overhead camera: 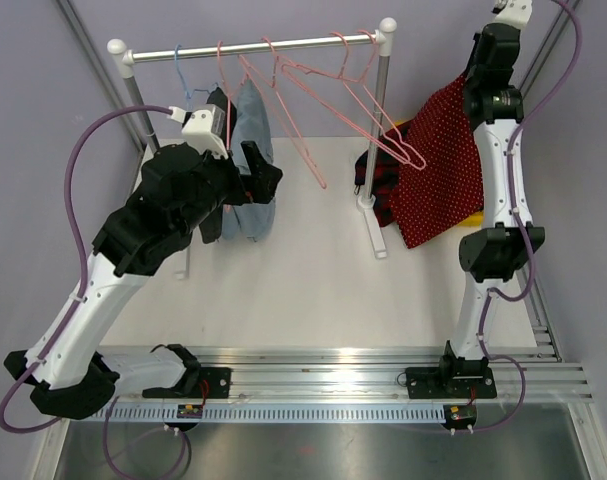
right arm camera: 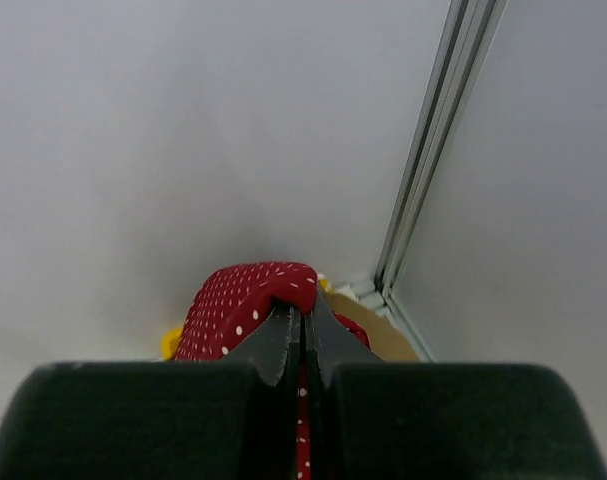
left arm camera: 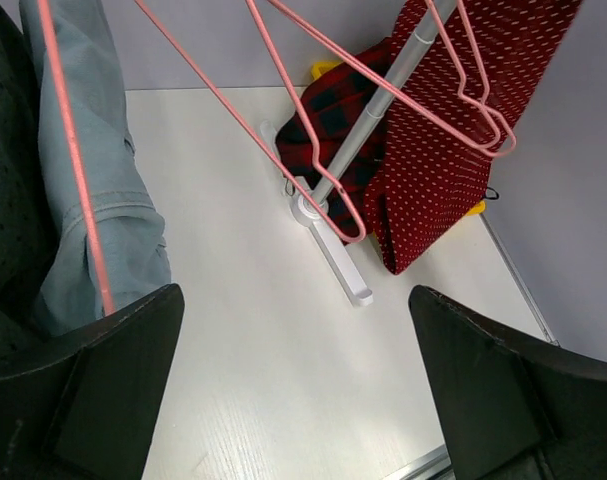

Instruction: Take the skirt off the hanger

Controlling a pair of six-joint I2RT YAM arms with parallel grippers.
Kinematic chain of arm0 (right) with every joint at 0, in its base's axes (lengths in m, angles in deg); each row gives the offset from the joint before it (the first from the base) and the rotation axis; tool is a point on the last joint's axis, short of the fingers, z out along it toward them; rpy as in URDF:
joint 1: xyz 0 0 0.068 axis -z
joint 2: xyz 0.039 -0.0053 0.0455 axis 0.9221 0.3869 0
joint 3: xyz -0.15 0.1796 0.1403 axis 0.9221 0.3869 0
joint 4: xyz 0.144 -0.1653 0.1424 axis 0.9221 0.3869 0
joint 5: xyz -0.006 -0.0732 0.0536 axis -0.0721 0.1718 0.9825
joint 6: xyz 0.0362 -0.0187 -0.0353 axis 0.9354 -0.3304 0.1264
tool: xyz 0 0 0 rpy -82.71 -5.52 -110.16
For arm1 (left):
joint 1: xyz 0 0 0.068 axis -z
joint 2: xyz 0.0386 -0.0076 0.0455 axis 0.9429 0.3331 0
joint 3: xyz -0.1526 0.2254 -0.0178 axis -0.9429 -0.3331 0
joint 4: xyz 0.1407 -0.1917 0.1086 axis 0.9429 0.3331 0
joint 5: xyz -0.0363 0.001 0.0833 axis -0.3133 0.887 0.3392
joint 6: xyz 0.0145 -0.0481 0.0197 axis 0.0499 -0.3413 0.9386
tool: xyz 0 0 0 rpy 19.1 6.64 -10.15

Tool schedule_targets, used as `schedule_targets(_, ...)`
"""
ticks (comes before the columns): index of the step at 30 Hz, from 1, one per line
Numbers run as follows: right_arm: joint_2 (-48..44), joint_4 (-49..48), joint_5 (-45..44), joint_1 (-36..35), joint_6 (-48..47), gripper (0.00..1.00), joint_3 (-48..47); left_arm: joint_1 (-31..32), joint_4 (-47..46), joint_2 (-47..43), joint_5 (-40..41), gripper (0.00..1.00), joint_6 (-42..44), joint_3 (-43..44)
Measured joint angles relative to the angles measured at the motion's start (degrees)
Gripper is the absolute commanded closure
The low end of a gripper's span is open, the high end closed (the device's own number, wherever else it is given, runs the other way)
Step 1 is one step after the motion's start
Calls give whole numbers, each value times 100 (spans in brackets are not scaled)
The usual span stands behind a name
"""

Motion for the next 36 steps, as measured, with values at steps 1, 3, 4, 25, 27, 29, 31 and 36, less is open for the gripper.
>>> schedule_targets(1, 129, -87, -11, 57, 90, 100, 177, 17, 2, 7, 9, 1, -2, 0)
schedule_targets(3, 308, -304, -4, 122, 223, 100, 645, 103, 0, 15, 24, 1, 0, 0)
schedule_targets(4, 319, -393, 22, 129, 271, 97, 933, 131, 2, 17, 35, 1, 0, 0)
schedule_targets(25, -4229, -977, 1309, 120, 1873, 1, 7147, -111, 787, 927, 1001, 1, 713, 2420)
schedule_targets(27, -4861, -1003, 1309, 122, 1873, 0, 7488, -437, 774, 957, 911, 1, 745, 2232)
schedule_targets(29, -5418, -968, 1316, 120, 1902, 1, 7790, -713, 734, 1067, 802, 1, 756, 2006)
schedule_targets(31, -5853, -896, 1373, 122, 1996, 1, 8017, -907, 726, 1226, 664, 1, 756, 1832)
schedule_targets(36, -6590, -693, 1733, 120, 2240, 1, 8395, -1311, 654, 1759, 319, 12, 752, 1670)
